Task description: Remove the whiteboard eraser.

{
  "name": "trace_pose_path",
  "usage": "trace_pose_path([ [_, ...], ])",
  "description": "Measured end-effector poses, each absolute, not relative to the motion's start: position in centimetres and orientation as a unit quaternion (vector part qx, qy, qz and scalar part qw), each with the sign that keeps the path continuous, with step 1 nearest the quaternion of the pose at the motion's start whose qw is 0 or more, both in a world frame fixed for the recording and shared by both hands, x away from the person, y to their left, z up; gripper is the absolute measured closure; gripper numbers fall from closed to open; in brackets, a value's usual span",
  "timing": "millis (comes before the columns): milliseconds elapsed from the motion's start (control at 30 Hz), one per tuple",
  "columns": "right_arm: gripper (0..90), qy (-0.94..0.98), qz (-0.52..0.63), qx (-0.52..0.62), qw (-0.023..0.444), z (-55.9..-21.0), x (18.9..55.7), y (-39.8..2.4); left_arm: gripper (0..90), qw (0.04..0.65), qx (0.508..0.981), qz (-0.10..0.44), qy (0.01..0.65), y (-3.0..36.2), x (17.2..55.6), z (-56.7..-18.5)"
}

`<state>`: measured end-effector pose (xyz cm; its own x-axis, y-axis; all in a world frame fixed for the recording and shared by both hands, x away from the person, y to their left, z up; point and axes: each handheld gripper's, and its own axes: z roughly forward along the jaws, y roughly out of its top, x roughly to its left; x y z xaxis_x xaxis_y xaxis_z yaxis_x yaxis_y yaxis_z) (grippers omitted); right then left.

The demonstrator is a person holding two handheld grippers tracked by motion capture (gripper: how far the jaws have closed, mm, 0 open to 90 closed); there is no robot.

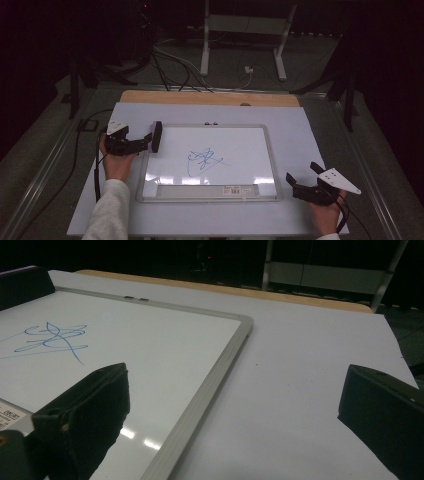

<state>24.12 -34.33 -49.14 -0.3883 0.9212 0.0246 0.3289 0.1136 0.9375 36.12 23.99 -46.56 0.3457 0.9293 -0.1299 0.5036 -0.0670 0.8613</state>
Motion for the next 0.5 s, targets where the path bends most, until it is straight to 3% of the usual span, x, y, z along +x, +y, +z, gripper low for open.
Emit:
trace_pose_path([
  [500, 0.2, 0.682, 0.481, 0.459, 0.306, -49.16, 24.14, -34.28, 3.9, 0.433, 0.692, 0.225, 0.532, 23.94, 36.96, -47.49],
])
